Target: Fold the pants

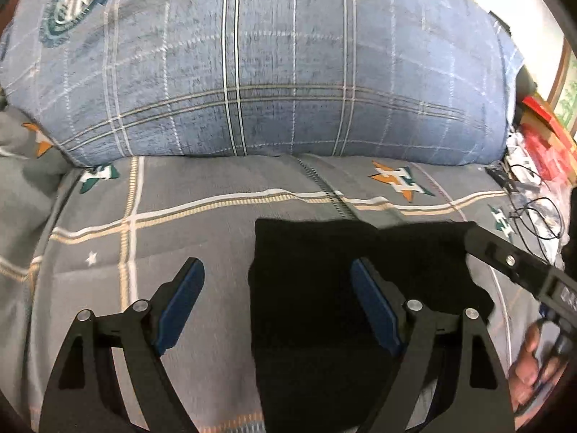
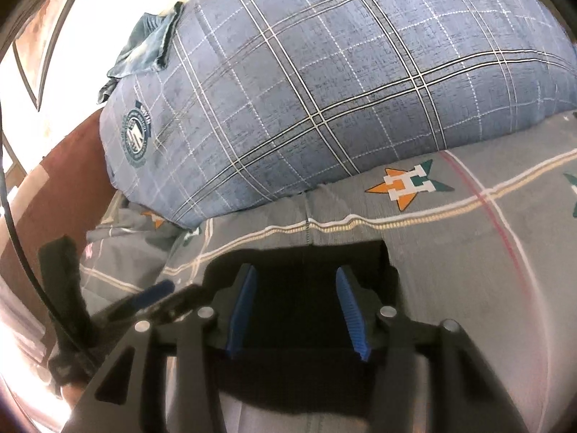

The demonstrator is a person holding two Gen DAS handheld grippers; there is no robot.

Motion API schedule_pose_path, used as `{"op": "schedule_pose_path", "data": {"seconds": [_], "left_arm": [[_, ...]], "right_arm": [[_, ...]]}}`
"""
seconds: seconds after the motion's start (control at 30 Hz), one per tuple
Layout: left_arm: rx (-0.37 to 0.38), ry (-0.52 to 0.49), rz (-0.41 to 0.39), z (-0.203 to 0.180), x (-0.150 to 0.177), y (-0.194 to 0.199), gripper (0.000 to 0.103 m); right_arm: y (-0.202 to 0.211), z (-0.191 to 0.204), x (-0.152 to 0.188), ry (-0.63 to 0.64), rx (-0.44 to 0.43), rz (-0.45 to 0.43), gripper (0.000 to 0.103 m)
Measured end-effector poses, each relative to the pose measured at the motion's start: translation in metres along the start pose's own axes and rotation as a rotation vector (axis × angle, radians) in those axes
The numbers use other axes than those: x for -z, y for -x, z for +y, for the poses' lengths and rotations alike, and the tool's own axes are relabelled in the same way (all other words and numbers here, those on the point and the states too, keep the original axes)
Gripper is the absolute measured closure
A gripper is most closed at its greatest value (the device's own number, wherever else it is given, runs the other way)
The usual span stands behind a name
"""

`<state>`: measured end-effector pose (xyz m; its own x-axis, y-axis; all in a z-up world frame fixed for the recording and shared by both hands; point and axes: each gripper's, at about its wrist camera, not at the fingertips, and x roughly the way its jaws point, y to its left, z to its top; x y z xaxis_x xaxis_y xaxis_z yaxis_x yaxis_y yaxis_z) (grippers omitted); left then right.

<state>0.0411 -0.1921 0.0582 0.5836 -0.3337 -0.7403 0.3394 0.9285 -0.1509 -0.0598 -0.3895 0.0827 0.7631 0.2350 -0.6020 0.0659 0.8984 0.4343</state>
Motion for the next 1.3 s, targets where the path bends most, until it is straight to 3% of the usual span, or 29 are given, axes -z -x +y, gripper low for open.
{"op": "schedule_pose_path", "data": {"seconds": [0.23, 0.33, 0.57, 0.8, 1.1, 1.17, 1.3], "left_arm": [[0.017, 0.018, 0.051, -0.003, -0.013, -0.037, 0.018], [0.026, 0.038, 0.051, -0.001, -0.013, -0.042, 0.014], [0.037, 0.065, 0.021, 0.006, 0.003, -0.014, 0.014], [0.004, 0.058, 0.015, 0.004, 0.023, 0.009, 0.014], [-0.008, 0.043, -0.014, -0.007, 0.037, 0.038, 0.014], [-0.012, 0.035, -0.021, -0.011, 0.038, 0.043, 0.014], [-0.028, 0.021, -0.037, -0.014, 0.042, 0.05, 0.014]], "right_arm": [[-0.035, -0.024, -0.001, -0.037, 0.058, 0.069, 0.054], [-0.034, -0.024, 0.004, -0.019, 0.058, 0.046, 0.054], [0.007, -0.002, 0.018, 0.045, 0.059, 0.033, 0.052], [0.018, 0.003, 0.064, 0.134, 0.232, 0.093, 0.04], [0.057, 0.019, 0.057, 0.124, 0.186, -0.001, 0.037], [0.059, 0.023, 0.057, 0.123, 0.183, -0.011, 0.033], [0.057, 0.031, 0.056, 0.144, 0.199, -0.013, 0.032]]}}
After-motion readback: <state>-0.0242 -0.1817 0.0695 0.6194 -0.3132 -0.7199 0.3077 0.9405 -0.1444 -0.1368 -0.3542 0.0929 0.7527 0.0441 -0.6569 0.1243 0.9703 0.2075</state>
